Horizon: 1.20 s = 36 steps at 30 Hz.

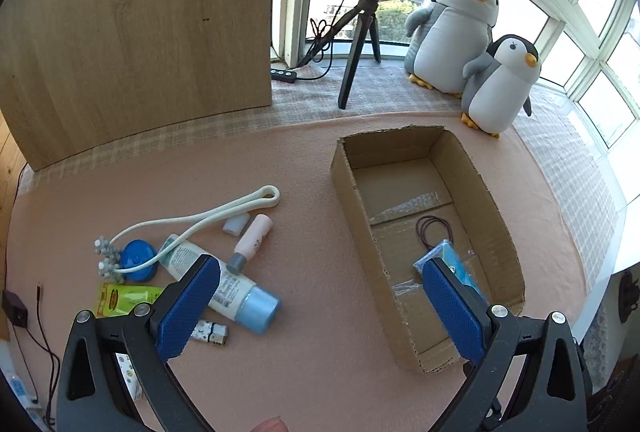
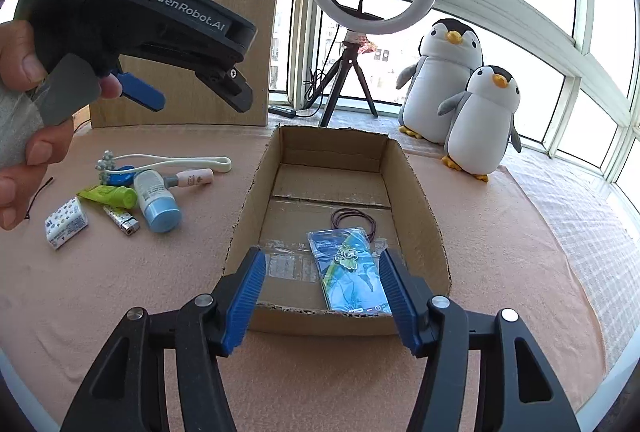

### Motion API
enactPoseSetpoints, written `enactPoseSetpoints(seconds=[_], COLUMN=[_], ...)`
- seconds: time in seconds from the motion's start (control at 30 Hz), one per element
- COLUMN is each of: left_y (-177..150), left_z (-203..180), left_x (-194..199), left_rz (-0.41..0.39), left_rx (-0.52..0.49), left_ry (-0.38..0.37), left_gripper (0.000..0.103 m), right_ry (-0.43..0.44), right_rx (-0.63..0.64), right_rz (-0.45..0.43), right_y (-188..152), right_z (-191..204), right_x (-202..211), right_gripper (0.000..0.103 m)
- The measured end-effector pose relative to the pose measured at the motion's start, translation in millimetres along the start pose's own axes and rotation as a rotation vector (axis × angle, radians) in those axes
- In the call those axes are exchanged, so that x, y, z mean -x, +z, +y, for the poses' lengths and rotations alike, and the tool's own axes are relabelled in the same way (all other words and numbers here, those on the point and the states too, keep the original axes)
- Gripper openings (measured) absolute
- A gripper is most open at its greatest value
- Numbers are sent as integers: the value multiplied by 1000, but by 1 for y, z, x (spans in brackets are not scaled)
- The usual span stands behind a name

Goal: Organize objects
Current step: 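Lower the card into the box and open the right gripper, then move the right tool to the patterned lighter and close on it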

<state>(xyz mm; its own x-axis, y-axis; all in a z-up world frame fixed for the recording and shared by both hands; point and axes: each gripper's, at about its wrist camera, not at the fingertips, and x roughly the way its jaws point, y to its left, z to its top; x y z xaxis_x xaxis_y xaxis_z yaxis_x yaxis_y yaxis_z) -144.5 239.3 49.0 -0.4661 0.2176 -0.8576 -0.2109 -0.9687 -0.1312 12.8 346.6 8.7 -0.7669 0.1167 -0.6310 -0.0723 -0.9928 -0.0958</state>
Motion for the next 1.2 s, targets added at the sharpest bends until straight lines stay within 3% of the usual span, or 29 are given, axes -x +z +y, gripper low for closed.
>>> enactPoseSetpoints(seconds=[0.57,0.7,0.83,1.0,1.2], left_y=[-126,-150,-172,-194,-208], left_z=[215,244,268,283,289], left_x=[79,103,119,128,130], left_rz=[-2,-27,-35,-30,-28], left_rx=[371,426,479,521,561], left_ry=[174,206,214,212,211], left_gripper=[103,103,103,103,103], right_ry=[270,351,421,413,434], right_rx=[185,245,293,357,373], right_rz=[36,68,162,237,245], right_y=[19,20,13,5,12], right_z=[123,159,191,210,209], right_x=[-21,-37,-70,-110,-133], right_gripper=[57,57,58,58,58])
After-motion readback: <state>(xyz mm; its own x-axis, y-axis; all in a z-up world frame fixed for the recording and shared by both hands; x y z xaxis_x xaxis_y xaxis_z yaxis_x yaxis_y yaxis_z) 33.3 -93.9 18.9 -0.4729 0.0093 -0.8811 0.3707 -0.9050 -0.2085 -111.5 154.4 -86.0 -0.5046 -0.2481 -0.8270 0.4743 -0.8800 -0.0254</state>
